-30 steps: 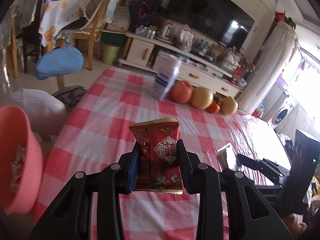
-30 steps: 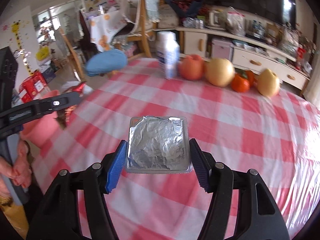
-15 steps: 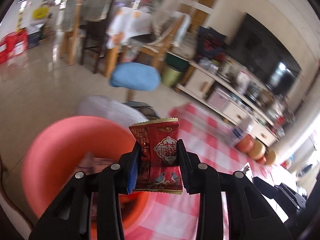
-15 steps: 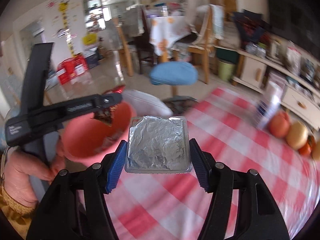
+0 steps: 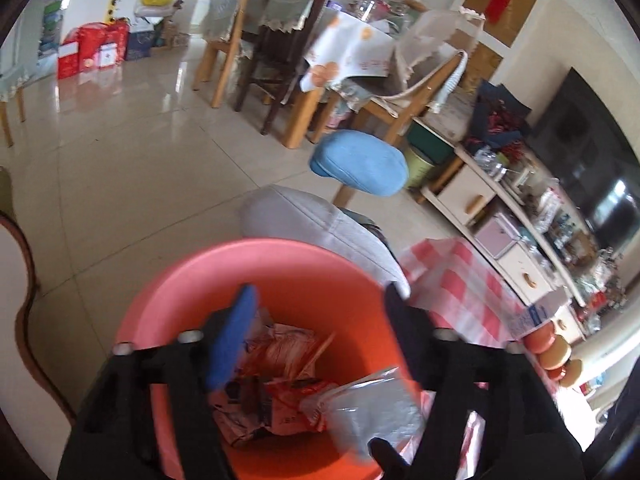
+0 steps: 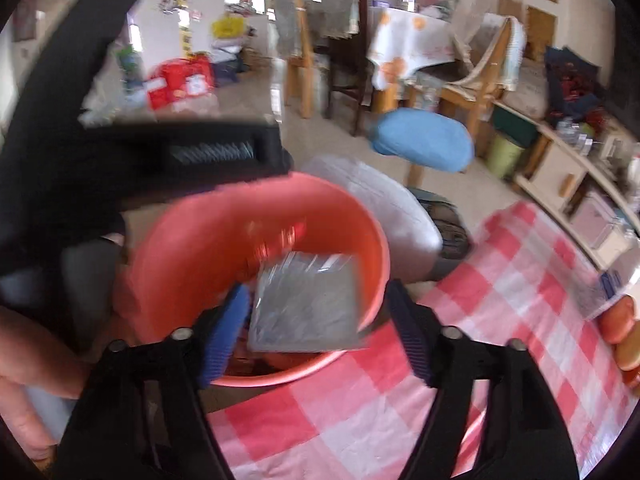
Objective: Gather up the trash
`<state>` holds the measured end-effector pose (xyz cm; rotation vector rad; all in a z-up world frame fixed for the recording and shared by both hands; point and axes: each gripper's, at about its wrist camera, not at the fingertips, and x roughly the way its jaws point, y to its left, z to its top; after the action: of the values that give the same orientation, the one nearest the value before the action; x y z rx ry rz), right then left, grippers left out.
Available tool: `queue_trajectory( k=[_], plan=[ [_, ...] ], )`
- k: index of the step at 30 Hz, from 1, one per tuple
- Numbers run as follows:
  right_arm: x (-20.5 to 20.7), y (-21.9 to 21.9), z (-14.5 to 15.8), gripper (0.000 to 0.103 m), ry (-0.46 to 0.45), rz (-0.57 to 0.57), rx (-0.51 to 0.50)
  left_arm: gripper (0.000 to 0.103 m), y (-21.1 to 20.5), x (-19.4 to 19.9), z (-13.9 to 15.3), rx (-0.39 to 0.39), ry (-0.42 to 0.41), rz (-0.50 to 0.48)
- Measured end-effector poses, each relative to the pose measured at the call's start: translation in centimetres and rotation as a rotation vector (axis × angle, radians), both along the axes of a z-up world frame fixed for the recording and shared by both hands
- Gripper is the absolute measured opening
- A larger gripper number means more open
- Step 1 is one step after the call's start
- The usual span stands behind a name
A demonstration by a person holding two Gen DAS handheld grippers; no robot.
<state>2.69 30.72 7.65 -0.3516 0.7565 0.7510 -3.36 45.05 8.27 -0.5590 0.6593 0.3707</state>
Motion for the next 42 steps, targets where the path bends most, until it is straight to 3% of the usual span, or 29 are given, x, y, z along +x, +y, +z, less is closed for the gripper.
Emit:
queue_trajectory(
  k=[3,9,13,18,32,42],
  plan=[
    [0.1,-2.0,0.1,0.088,0.016,-0.045,0.05,0.086,-0.4,0.0,0.3,0.027,-0.007,0.016],
    [-0.5,-7.2,1.1,0.092,-0.016,-0.162,0.081,0.095,-2.3,0.1,1.5,0.071,-0.069,-0.027],
    [-1.2,-10.3,1.3,0.092,-0.047,-0.218,0.078,0.096,-3.9,0.3,2.2,0.102,-0.117,-0.059],
    [-2.6,-14.0,1.2,0.092,-0.056,-0.282,0.083,0.096,-6.7,1.4,2.1,0.116,-0.118,-0.153],
    [-5.6,-23.3,0.5,0.093,-0.065,-0.459,0.083,0.097,-18.4,2.0,1.6,0.324,-0.106,-0.414],
    [-7.7,-28.5,0.5,0.093,-0.08,-0.552,0.106,0.097,-24.4,0.8,0.4,0.327,-0.1,-0.563]
  ],
)
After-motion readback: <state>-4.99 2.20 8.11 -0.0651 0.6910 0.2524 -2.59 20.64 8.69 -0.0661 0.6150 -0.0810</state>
